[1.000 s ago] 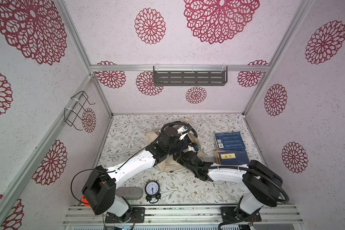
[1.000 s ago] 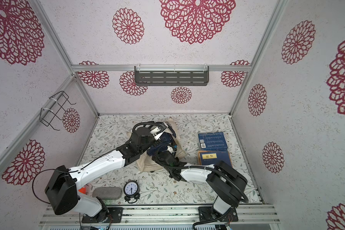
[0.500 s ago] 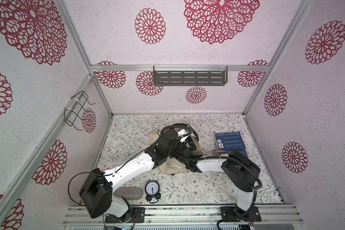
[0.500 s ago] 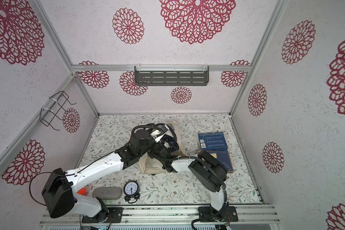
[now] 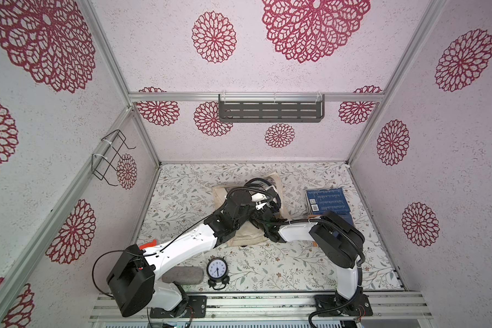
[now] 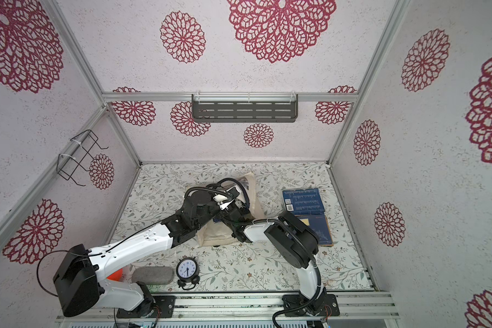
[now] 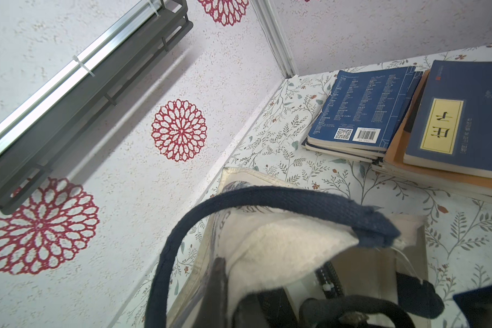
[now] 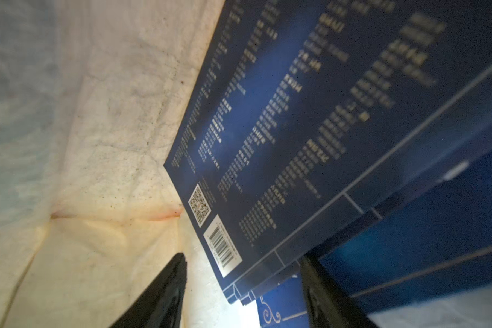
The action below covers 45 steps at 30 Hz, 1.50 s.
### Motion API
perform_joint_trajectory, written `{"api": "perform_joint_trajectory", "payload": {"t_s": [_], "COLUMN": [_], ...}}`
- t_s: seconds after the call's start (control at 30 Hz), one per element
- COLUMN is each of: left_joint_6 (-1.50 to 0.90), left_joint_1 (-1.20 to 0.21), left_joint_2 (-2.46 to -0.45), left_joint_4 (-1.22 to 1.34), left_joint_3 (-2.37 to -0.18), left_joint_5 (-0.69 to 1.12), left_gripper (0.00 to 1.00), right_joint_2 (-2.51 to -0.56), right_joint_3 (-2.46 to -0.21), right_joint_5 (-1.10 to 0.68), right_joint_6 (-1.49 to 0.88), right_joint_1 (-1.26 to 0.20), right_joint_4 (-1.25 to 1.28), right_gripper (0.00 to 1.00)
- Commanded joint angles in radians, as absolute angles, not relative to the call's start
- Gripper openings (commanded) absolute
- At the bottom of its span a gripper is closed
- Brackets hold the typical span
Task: Take out the books from the canvas bag
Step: Pick up the book from the canvas bag.
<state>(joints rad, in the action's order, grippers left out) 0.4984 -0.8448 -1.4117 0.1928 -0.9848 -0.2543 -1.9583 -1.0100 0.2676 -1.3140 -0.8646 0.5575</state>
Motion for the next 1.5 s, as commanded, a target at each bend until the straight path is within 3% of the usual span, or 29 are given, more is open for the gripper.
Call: {"api": "perform_joint_trajectory", "payload": {"t_s": [0.0, 0.23, 0.73, 1.47], "left_joint_6": [0.568, 0.707, 0.669, 0.591], "left_joint_1": [-0.88, -0.927, -0.929, -0.896], "left_joint_2": [-1.337, -1.318, -1.325, -1.382], "left_joint_4": [0.405, 0.599, 0.557, 0.486], "left_joint_3": [-0.991, -0.924, -0.937, -0.977], "left_joint_5": [-0.26, -0.352, -0.355, -0.365], "left_gripper": [0.0, 0.0, 0.0, 0.0], "right_joint_2": [-1.974, -2.003, -1.991, -1.888], "right_joint_3": [-0.963, -0.943, -0.986, -0.979], "right_joint_5": [0.36, 0.468, 0.379, 0.336], "right_joint_6": [-1.342, -1.359, -1.089, -1.122], "right_joint_1": [-0.875, -0.879, -0.817, -0.801], "right_joint_4": [0.607, 0.633, 0.968, 0.994], "right_gripper": [0.69, 0.69, 0.45, 0.43]}}
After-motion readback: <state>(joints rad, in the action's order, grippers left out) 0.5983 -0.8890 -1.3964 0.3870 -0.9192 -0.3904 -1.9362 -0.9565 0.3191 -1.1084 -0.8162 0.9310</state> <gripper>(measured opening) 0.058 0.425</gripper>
